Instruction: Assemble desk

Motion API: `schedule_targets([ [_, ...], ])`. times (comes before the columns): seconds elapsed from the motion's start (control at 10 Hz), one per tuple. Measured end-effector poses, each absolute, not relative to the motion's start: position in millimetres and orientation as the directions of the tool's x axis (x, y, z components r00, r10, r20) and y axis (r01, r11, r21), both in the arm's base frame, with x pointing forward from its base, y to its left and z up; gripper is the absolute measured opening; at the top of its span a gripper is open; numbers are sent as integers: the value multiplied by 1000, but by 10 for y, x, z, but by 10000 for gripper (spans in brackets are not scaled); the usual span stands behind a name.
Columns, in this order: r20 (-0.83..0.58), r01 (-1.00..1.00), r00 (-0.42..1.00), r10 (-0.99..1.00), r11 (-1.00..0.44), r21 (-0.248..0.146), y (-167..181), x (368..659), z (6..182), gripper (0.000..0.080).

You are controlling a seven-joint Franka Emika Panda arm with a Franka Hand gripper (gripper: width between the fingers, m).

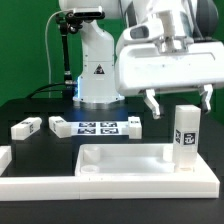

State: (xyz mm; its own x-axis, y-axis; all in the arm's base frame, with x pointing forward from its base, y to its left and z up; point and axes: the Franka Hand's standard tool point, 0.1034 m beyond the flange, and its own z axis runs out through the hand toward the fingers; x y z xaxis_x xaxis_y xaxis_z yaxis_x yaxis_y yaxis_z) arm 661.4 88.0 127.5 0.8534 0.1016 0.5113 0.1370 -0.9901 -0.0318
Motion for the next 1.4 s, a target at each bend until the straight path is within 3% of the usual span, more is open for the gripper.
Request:
schedule_targets([
  [0.2,328,98,943,56,-989,-113,999,6618,1230,649],
  [0.4,207,79,977,48,-987,-143,1084,6625,1163,649],
  [0.6,83,75,995,63,-985,-157,979,6651,1124,649],
  [0.9,71,51,997,41,-989,-137,1002,6643,1073,649],
  [1.0,70,34,997,24,-990,-138,995,6644,1071,622],
  [1.1,69,34,997,25,-990,-138,993,6643,1069,490],
  [1.2,64,-5,998,-15,-990,-142,997,6643,1070,490],
  [1.3,51,-98,993,-106,-985,-143,970,6643,1065,309],
  [1.4,41,-168,984,-175,-975,-144,948,6642,1059,303],
])
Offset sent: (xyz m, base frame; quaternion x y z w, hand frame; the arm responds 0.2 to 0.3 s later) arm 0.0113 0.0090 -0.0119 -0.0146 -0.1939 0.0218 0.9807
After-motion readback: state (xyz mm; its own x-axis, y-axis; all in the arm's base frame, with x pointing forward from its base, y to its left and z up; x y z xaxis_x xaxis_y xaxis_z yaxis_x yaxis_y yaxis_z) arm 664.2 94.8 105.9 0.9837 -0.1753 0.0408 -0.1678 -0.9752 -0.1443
